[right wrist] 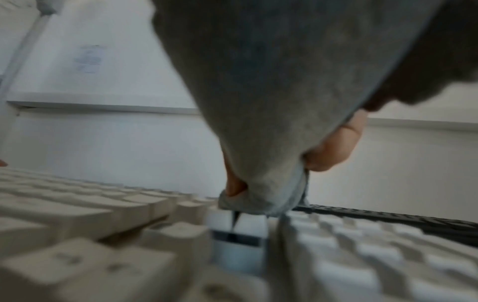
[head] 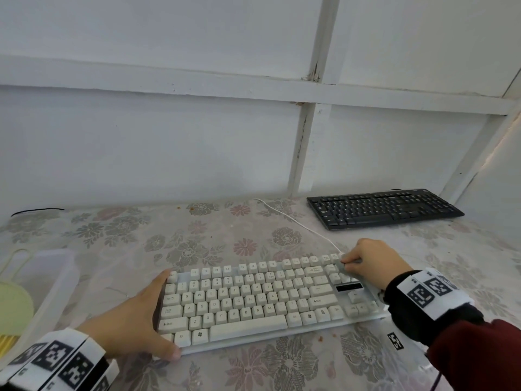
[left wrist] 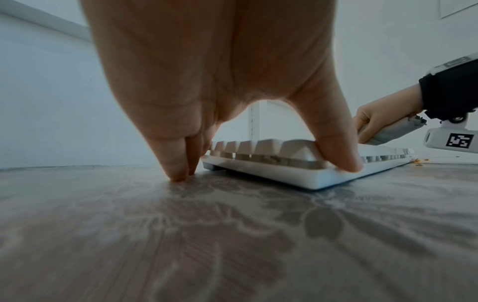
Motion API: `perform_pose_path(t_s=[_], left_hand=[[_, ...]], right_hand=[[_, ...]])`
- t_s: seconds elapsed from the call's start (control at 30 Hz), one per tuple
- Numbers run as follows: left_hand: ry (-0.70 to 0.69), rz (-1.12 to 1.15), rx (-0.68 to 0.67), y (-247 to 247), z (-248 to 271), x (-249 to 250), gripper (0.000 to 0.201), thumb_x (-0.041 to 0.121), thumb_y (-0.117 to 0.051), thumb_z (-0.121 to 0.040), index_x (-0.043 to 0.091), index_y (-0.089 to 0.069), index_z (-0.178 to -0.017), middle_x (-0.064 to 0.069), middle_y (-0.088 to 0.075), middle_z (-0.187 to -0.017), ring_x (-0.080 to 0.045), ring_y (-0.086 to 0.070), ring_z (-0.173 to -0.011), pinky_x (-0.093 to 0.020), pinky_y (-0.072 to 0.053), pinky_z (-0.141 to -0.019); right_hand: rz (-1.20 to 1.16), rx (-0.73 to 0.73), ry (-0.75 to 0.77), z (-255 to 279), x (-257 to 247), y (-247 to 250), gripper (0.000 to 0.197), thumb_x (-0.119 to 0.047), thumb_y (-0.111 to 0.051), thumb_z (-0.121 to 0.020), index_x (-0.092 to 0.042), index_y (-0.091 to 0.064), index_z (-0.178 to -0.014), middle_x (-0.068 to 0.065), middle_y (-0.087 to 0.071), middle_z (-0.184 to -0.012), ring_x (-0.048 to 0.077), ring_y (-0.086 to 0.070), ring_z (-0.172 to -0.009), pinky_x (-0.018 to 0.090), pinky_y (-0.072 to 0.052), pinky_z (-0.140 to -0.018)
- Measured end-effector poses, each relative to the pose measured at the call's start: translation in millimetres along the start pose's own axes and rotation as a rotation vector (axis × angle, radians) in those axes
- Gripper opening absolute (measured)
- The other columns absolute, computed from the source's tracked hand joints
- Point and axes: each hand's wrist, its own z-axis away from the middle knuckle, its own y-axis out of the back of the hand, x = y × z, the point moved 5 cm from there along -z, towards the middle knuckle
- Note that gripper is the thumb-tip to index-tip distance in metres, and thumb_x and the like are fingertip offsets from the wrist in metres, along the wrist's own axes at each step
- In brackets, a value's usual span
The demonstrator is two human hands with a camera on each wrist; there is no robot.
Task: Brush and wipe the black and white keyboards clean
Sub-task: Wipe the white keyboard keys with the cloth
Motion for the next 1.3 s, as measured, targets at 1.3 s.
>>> perform_pose_path(t_s=[1.3], left_hand=[[0.005,0.041,-0.004,1,1,1,0.145,0.052,-0.088,-0.043,0.034,0.012,-0.145,0.018,-0.031,-0.139,-0.004,-0.04,-0.124,-0.019,-0.033,-0.103]], right_hand=[[0.08,0.019,-0.027,2,36,7,0.019,-0.023,-0.059,-0.09,-0.026,-0.074,-0.1,-0.02,-0.043,-0.07,0.011,-0.053,-0.08,0.017,-0.039,-0.074]])
